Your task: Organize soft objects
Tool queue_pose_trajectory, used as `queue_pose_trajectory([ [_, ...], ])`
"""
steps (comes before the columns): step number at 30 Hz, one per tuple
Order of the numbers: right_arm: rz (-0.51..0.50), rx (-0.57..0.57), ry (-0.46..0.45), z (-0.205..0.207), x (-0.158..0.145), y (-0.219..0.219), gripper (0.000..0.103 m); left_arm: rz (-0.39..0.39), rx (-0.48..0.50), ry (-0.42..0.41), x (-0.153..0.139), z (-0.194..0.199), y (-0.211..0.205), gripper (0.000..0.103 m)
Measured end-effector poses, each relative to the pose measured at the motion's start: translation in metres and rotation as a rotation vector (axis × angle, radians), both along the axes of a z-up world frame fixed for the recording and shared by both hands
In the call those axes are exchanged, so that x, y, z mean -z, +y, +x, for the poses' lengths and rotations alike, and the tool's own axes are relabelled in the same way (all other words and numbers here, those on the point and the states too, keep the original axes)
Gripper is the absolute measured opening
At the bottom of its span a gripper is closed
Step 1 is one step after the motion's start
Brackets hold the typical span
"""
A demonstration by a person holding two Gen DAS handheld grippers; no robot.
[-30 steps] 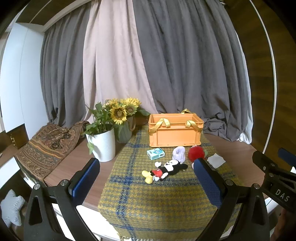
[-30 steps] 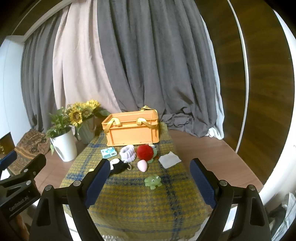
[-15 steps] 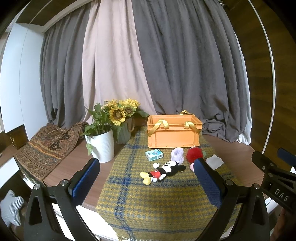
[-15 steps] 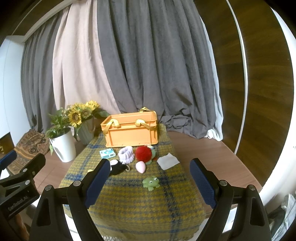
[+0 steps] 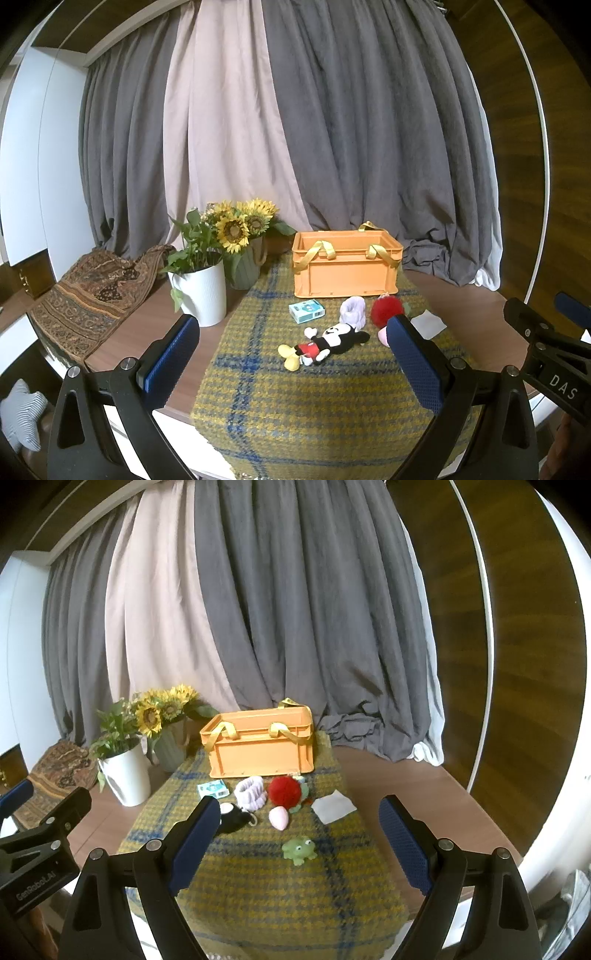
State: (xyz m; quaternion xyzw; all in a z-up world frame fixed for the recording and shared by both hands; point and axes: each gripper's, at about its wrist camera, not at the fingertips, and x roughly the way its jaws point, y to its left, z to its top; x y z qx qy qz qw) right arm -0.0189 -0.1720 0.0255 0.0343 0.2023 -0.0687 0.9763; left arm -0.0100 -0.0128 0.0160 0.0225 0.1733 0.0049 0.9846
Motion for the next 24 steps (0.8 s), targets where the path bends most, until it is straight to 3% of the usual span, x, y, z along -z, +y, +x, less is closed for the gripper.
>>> queue_pose_trajectory([
  [24,-0.005,-0.009,-0.006,-0.004,0.004,0.005,0.089,-0.010,-0.001,-0.005,0.009,-0.008,0.006,0.103],
])
